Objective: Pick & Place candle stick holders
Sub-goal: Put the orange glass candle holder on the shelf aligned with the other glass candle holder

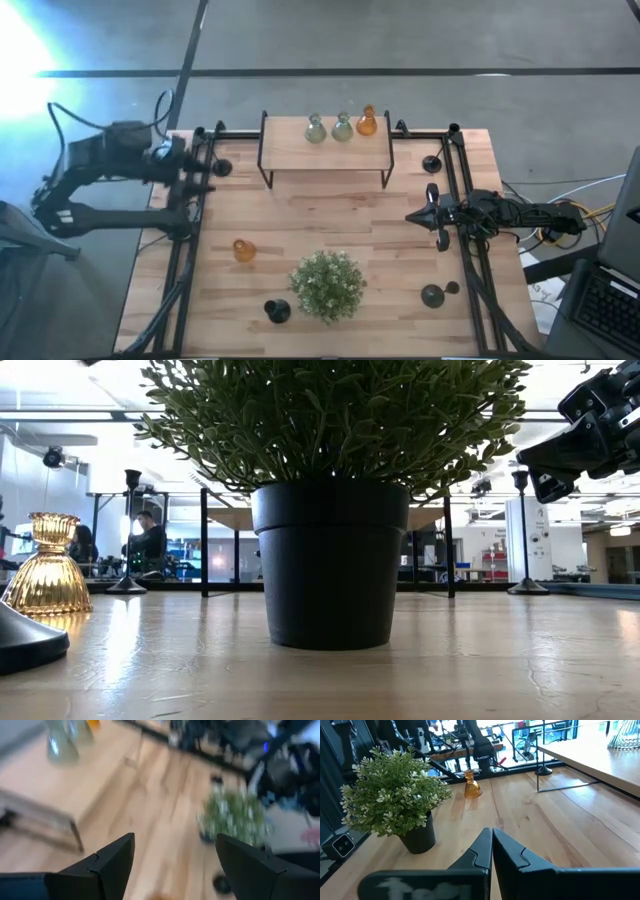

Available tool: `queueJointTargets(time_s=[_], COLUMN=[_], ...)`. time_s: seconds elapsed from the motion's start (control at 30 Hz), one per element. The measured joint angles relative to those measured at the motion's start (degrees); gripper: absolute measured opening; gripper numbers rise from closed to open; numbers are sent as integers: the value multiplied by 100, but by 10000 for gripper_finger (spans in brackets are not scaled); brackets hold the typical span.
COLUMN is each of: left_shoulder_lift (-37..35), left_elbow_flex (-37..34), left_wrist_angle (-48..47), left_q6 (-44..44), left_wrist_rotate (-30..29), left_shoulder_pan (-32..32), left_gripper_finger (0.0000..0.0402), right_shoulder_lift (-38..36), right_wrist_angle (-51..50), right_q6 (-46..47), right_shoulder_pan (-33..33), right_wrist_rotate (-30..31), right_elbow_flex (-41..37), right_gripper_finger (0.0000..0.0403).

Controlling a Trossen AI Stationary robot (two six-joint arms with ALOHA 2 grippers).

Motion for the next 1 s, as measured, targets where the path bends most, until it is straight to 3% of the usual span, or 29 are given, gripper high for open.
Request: queueJointTargets(time_s=[0.13,0.27,0.53,0.7,1.0], left_shoulder_lift=[64,106,200,214,216], left_elbow_flex=[-364,-931,-2395,-3203,-4174], left_wrist_angle=[-750,-864,-912,-899,357], left_q6=[-324,-730,-1262,-1659,-2530], left_wrist_rotate=[-24,265,1416,1756,1776], left_shoulder_pan=[-368,-627,-1139,-1441,-1713], left_gripper_finger=[266,253,249,248,248], right_shoulder_lift=[2,1,0,2,2], right_wrist_angle=[0,0,0,0,0], right_q6=[0,0,0,0,0], right_shoulder_pan=[-1,0,1,1,0], right_wrist_rotate=[0,0,0,0,0], right_elbow_flex=[0,0,0,0,0], right_gripper_finger=[8,8,8,8,8])
